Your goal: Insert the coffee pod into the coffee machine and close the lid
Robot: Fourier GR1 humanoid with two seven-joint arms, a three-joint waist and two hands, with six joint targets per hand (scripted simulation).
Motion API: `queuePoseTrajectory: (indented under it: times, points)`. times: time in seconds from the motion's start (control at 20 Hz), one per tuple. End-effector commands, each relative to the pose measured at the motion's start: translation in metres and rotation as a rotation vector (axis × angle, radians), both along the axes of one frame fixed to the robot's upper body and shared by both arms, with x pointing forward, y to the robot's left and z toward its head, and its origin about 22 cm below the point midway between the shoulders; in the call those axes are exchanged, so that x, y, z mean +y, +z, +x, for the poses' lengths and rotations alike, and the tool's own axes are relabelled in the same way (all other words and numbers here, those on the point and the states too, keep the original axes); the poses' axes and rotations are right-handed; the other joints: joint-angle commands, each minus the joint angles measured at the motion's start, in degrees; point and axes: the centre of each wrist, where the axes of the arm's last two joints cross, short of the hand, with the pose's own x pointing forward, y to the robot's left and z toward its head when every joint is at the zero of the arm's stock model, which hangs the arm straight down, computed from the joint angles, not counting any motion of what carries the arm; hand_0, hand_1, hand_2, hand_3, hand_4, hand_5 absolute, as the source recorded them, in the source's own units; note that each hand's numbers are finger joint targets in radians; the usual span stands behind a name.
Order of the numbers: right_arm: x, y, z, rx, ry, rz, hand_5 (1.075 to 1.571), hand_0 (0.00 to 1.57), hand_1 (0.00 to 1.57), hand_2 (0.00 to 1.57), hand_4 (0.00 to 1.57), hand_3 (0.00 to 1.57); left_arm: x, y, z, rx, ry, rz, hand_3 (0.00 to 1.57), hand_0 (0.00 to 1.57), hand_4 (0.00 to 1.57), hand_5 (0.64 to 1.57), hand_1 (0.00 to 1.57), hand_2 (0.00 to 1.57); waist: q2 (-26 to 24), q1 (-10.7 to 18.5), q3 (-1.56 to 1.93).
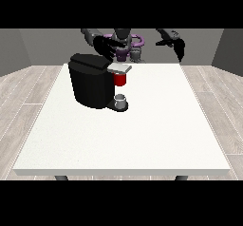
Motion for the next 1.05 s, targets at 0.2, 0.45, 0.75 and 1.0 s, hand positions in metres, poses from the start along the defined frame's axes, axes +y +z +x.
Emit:
queuePoseTrajectory:
  times: [0.2,0.45,0.75,1.0]
  points:
    - [0.007,0.018,0.013,-0.056,0.014,-0.035,1.571,0.0,0.0,0.0,0.14,0.0,-0.039,0.016,0.008,-0.102,-0.039,0.029,0.0,0.0,0.2,1.571,0.0,0.0,0.9,1.3,0.04]
    - [0.015,0.008,0.01,-0.075,0.038,0.001,1.571,0.0,0.0,0.0,0.03,0.0,-0.055,0.005,-0.008,-0.076,-0.12,-0.036,0.0,0.0,0.25,1.571,0.0,0.0,-1.2,3.3,0.05]
    - [0.051,-0.036,-0.038,-0.029,0.203,0.151,1.571,0.0,0.0,0.0,0.28,0.0,-0.019,-0.03,-0.014,-0.004,0.025,-0.037,0.0,0.0,0.19,1.571,0.0,0.0,-6.9,-4.8,0.02]
    - [0.032,-0.084,-0.072,0.069,0.112,0.244,1.571,0.0,0.0,0.0,0.16,0.0,-0.006,-0.048,-0.03,0.013,0.082,-0.029,0.0,0.0,0.19,1.571,0.0,0.0,-8.1,-7.9,0.02]
